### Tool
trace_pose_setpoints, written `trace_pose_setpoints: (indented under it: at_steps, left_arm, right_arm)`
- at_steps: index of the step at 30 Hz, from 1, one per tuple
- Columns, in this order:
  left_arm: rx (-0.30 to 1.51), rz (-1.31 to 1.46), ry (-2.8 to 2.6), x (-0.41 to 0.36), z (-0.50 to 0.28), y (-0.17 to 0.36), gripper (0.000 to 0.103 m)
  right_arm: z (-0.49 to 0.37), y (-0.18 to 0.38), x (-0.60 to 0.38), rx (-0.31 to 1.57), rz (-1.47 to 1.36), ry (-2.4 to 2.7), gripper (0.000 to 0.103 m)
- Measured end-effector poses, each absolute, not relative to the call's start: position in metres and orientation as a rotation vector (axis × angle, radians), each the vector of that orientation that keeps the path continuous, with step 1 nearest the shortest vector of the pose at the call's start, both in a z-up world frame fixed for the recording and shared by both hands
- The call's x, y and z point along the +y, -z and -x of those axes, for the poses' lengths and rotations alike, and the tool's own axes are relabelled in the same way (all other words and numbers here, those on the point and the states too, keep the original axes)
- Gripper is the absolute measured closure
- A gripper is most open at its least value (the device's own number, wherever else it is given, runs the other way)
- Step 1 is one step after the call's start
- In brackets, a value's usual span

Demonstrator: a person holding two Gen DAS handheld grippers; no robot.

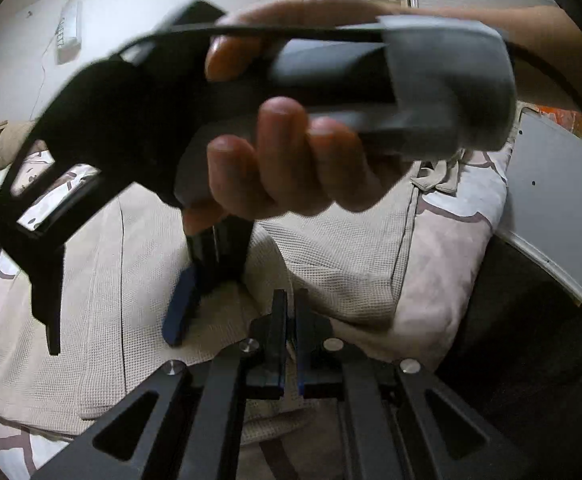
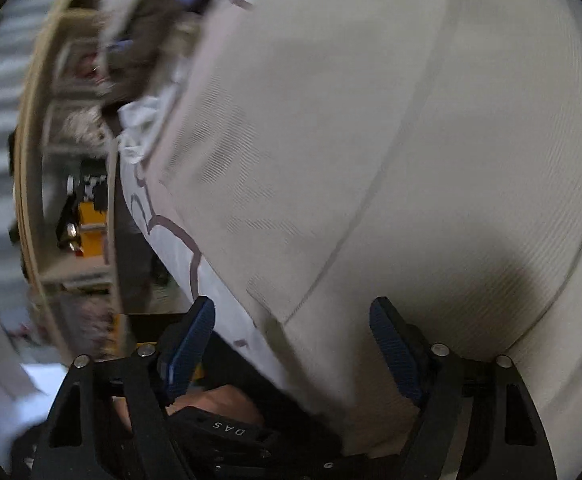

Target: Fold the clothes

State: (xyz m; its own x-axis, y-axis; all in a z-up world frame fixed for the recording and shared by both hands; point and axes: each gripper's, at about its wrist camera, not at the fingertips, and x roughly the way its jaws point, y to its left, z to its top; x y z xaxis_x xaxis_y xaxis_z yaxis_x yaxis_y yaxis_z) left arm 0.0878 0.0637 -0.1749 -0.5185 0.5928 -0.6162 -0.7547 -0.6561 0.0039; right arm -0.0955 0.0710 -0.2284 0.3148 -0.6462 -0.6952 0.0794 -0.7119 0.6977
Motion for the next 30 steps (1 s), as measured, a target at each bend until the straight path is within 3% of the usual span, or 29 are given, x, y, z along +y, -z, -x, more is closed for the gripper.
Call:
trace_pose_setpoints:
  at_steps: [5, 13, 14, 15, 17, 21, 25, 30]
  left_arm:
    - [0.311, 0.774, -2.179, 0.061, -0.082, 0.179, 0.099]
    - [0.261, 0.803, -2.192, 0.056, -0.077, 0.179, 0.099]
    - [0.256, 0.808, -2.193, 0.055, -0.076, 0.18, 0.099]
    - [0.251, 0.813, -2.192, 0.054, -0.076, 0.18, 0.099]
    - [0.241, 0.819, -2.193, 0.053, -0.075, 0.18, 0.099]
    - [0.176, 0.834, -2.2, 0.045, -0.068, 0.168, 0.099]
    - [0.101, 0.824, -2.277, 0.024, -0.052, 0.142, 0.099]
    - [-0.13, 0.789, -2.401, -0.024, -0.015, 0.093, 0.099]
  right_arm:
    - [0.095, 0.237, 0.067, -0.599, -1.982, 1.409, 0.025]
    - [0.093, 0.244, 0.039, -0.565, -1.956, 1.404, 0.046]
    - [0.095, 0.245, 0.043, -0.579, -1.952, 1.407, 0.06]
    - [0.097, 0.246, 0.047, -0.592, -1.949, 1.411, 0.083]
    - [0.096, 0.248, 0.053, -0.626, -1.94, 1.418, 0.098]
    - [0.096, 0.221, 0.059, -0.631, -1.844, 1.476, 0.099]
    - [0.107, 0.151, 0.081, -0.659, -1.633, 1.597, 0.1]
    - [0.133, 0.042, 0.146, -0.713, -1.304, 1.833, 0.1]
